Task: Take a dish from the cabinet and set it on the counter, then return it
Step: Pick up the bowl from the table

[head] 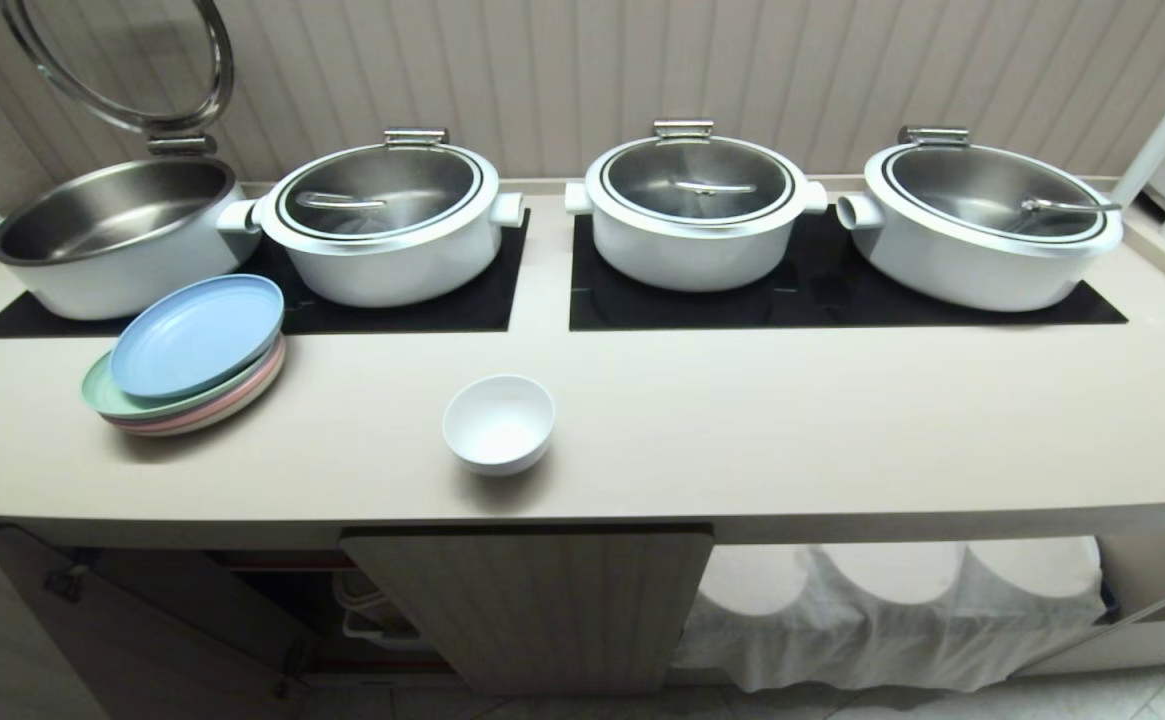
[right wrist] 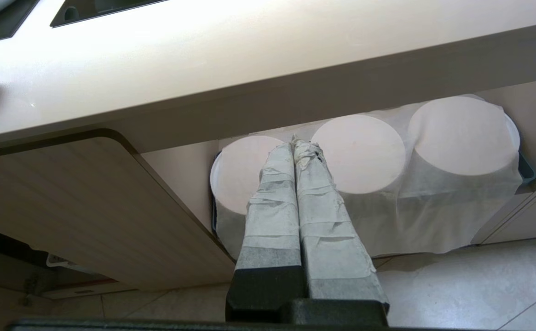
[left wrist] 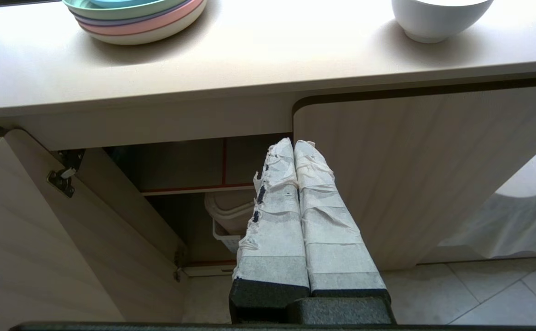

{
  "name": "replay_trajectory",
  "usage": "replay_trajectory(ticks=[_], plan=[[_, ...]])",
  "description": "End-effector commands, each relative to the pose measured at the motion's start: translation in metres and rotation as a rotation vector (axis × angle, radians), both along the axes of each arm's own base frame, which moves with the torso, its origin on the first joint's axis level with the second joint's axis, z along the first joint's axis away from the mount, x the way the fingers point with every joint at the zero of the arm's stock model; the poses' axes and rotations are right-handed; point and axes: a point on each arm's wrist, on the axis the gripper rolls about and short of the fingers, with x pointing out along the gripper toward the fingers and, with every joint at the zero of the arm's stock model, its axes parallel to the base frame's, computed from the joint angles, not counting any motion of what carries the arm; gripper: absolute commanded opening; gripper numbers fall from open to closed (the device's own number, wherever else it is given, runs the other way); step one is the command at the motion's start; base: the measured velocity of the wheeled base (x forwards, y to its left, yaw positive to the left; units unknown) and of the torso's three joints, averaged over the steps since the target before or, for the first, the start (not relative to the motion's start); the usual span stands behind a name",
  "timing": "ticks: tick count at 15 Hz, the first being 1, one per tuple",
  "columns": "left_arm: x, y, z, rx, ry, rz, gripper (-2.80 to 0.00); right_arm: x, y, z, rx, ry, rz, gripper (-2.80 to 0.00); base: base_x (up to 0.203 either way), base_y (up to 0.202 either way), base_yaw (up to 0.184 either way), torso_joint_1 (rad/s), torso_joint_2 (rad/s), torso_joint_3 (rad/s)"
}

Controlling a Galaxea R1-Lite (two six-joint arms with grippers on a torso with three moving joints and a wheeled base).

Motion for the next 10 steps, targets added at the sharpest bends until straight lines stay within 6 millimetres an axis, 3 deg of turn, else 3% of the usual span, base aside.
replay_trajectory(ticks=[1, 10], plan=[[0.0001, 0.0000, 0.0000, 0.003, 0.002, 0.001, -2.80, 0.0001, 0.0000, 0.0000, 0.001, 0.001, 0.000, -2.80, 0.000, 0.000, 0.000, 0.000, 0.00, 0.000], [0.0001, -0.0002, 0.0019, 0.017, -0.016, -0.007, -2.80, 0.0001, 0.0000, 0.0002, 0.001, 0.000, 0.000, -2.80, 0.000, 0.000, 0.000, 0.000, 0.00, 0.000]])
